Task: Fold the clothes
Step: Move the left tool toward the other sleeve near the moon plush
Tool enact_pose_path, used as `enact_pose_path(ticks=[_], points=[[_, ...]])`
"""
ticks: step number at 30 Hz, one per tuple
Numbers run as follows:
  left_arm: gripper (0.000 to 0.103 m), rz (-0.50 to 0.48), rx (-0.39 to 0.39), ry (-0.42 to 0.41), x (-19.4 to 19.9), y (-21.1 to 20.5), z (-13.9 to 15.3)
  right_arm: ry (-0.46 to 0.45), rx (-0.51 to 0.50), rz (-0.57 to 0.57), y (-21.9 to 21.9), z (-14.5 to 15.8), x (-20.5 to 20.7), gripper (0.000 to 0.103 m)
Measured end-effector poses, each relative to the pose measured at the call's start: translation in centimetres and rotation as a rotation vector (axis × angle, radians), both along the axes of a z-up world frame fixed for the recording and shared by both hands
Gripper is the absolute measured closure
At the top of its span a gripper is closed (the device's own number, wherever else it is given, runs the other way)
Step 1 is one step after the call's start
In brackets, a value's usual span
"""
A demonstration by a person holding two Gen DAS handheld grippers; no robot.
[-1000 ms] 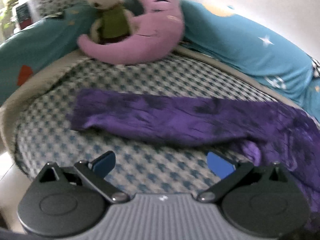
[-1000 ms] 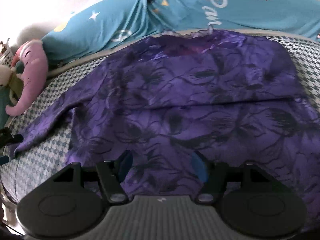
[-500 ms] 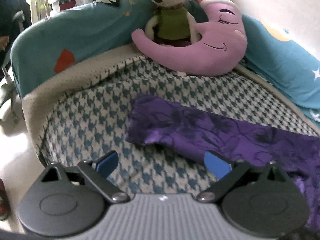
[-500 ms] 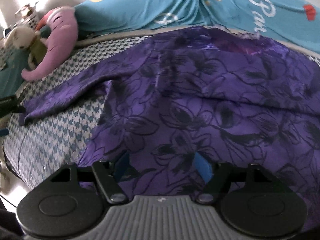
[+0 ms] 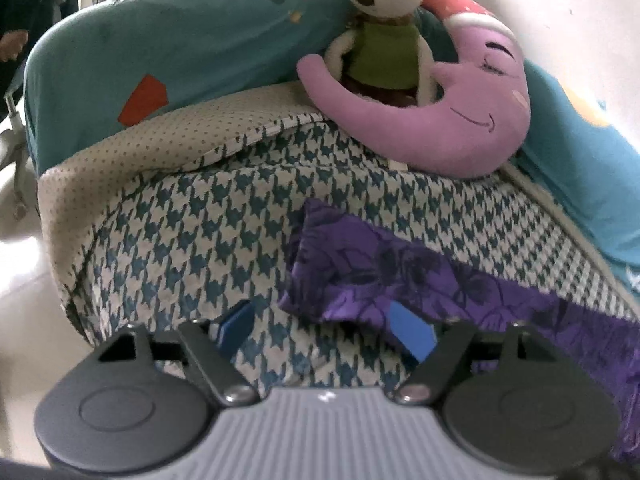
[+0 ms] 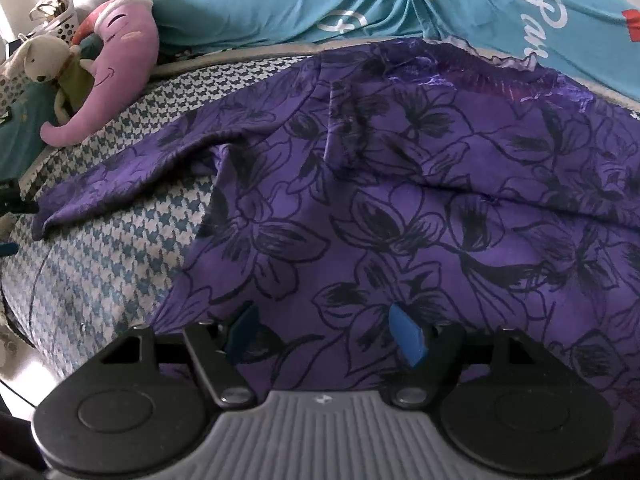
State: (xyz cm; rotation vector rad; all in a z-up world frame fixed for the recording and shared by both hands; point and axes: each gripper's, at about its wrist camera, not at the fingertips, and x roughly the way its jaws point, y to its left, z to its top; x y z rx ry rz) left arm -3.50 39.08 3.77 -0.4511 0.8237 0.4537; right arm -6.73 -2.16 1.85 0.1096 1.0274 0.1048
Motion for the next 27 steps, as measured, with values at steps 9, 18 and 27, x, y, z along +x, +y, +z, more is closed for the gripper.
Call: enact_pose_path(ticks=[9,18,27], points=[[0.032,0.034,-0.094,-0.038,0.5,2.9,-0.5,0.011,-0.005,0.017,0.6,-0.4,0.5,0.031],[0.028,0.068,-0.158,-0.012,2.0,4.1,-2.4,0.015,-0.002,0.041,1.1,-0.5,0.7,0.031],[0.033,0.003,-0.038,0.046,4.2,0.6,-3.0,0.024,-0.004,0.041,1.0,-1.0,1.2,0.031]])
